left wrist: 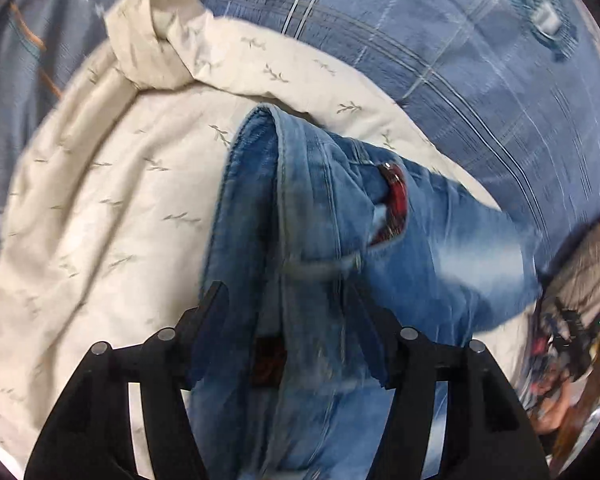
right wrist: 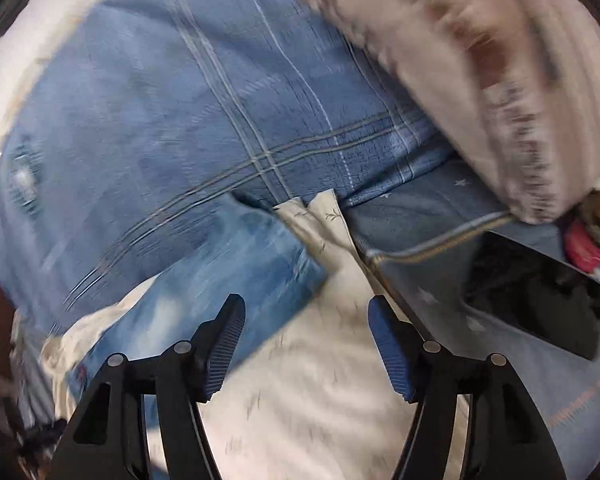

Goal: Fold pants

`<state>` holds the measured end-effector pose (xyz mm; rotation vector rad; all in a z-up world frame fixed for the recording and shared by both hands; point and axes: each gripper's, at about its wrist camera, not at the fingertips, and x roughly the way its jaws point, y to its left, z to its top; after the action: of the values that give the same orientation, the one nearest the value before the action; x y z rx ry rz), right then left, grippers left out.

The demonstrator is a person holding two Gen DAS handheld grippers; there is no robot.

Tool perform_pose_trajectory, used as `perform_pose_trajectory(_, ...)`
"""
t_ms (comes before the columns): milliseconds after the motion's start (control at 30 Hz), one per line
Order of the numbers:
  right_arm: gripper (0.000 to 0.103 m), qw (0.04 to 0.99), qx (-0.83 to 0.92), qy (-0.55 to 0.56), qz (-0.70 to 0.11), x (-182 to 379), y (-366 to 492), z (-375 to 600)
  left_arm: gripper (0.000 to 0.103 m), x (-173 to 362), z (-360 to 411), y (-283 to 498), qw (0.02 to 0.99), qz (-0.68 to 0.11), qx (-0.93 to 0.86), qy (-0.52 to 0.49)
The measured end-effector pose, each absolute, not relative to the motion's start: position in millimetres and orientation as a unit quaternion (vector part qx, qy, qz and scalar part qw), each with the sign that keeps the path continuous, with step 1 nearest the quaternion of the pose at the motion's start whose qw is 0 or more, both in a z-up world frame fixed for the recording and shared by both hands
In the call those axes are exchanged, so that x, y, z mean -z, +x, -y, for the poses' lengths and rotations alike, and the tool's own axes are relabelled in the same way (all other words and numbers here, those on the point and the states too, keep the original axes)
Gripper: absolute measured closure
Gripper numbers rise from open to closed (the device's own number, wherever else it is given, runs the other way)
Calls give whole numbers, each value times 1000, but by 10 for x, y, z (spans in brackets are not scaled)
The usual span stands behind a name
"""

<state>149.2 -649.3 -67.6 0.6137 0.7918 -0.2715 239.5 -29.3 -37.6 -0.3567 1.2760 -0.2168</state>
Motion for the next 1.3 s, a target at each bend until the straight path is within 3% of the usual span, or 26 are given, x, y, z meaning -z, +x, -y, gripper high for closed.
perform_pose_trajectory(67,38,862,151,280,-395,853,1738,6475,43,496,360,2466,778,-599,98,-164)
perform_pose_trajectory(133,92,871,134,247,-402,941,1910,6371,43,582,436,2514,777,-605,92,-149)
perform_pose_trajectory(167,93,876,143,232,-397,947,1897,6364,42,616,464,2513,779,-605,89,-138)
perform_pose_trajectory(267,87,859,149,257,-418,1098,1940,6479,42,593,471,2488,787,-597,98,-121)
perform_pose_trajectory(367,74,880,142,270,-364,865,1834,6527,43,423,337,2508,784,-593,115,-143)
perform_pose_trajectory(433,42,894,131,277,-327,659,1843,6575,43,250,237,2623,797,-572,109,-163)
perform_pose_trajectory(500,23,899,96,285,-319,552,2007,6593,40,174,210,2740,799,-565,108,-178)
perform_pose_trajectory(767,23,894,66,184,-403,704,3042,6221,30,407,472,3198,765,-598,109,-212)
perform_pose_trajectory(800,29,891,74,154,-420,784,3160,6130,30,447,502,3207,762,-601,108,-216)
perform_pose_trajectory(833,64,889,85,123,-433,839,3236,6047,32,508,521,3244,756,-607,103,-221)
perform_pose_trajectory(867,92,883,91,106,-448,880,3286,5992,57,549,541,3269,752,-612,101,-221)
perform_pose_trajectory(900,102,882,86,112,-449,883,3275,5964,76,567,577,3292,752,-616,103,-208)
perform_pose_trajectory(933,101,888,94,110,-436,835,3227,5942,82,556,612,3299,752,-621,106,-196)
perform_pose_trajectory(1300,101,933,79,172,-305,-95,1393,6003,83,-620,474,2210,854,-485,140,-127)
